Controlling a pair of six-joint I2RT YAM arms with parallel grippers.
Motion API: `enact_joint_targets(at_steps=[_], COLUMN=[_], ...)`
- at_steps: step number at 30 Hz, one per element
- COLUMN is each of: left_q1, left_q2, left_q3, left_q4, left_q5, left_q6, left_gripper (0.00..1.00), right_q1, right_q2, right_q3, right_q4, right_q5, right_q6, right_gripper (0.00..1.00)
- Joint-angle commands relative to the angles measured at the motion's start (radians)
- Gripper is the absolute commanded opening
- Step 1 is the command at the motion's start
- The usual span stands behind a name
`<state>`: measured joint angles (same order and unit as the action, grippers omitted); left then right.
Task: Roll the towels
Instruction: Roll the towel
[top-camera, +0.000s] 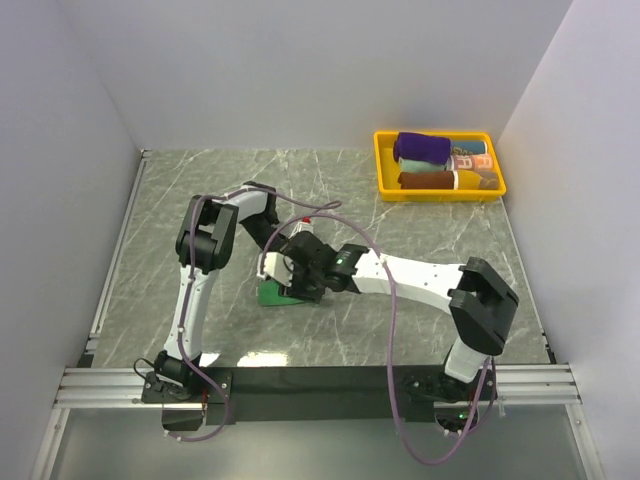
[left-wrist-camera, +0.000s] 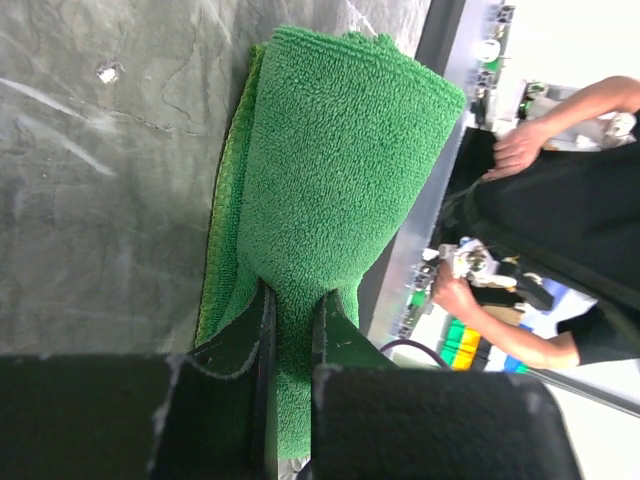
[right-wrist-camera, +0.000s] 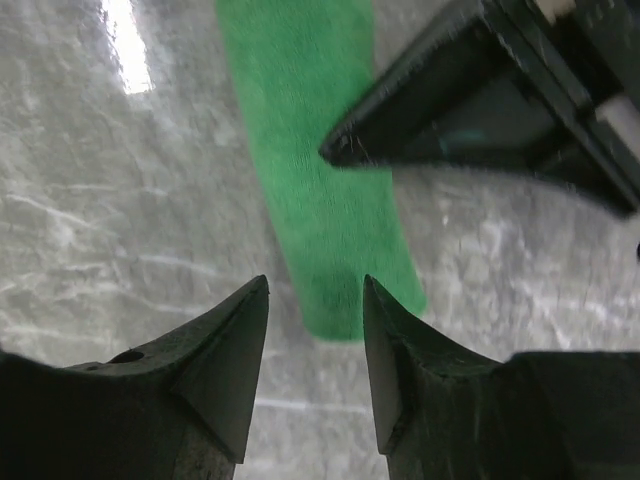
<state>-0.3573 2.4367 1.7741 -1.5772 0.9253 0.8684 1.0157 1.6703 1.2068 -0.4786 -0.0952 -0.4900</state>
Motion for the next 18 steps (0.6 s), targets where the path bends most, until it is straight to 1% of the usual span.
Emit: enact_joint_targets(at_steps=[1, 7, 10, 11, 13, 14, 15, 17, 18], left_q1=[-0.016, -0.014, -0.014, -0.012, -0.003, 0.003, 0.021, 0.049, 0.081], left_q2=[0.09, 0.082, 0.076, 0.071, 0.058, 0.036, 0.021, -0.036, -0.057], left_q3=[-0.028, -0.044, -0.048, -0.051, -0.065, -0.073, -0.088, -0.11, -0.129], left_q4=[0.227, 0.233, 0.238, 0.247, 0.255, 0.258, 0.26, 0.269, 0.272], left_q5=[-0.18, -0.175, -0.174, -0.172, -0.161, -0.136, -0.12, -0.068, -0.054], left_q6=[0.073, 0.073, 0.072, 0.066, 0.057, 0.055, 0.052, 0.038, 0.032], left_gripper=[0.01, 0.02, 0.05, 0.06, 0.04, 0.04, 0.07, 0.11, 0.16], right_q1=[0.014, 0.026, 0.026, 0.024, 0.02, 0.014, 0.009, -0.019, -0.029], right_q2=[0.012, 0.084, 0.137, 0.16, 0.183, 0.198, 0.201, 0.209, 0.21], right_q3=[0.007, -0.056, -0.05, -0.04, -0.024, -0.012, -0.009, -0.006, -0.003], right_q4=[0.124, 0.235, 0.226, 0.213, 0.16, 0.14, 0.123, 0.088, 0.075], right_q5=[0.028, 0.022, 0.0, -0.014, -0.067, -0.09, -0.141, -0.19, -0.213], right_q6=[-0.08, -0.139, -0.148, -0.148, -0.134, -0.127, -0.105, -0.087, -0.075], right_gripper=[0.5, 0.53, 0.51, 0.46, 0.35, 0.23, 0.19, 0.1, 0.08])
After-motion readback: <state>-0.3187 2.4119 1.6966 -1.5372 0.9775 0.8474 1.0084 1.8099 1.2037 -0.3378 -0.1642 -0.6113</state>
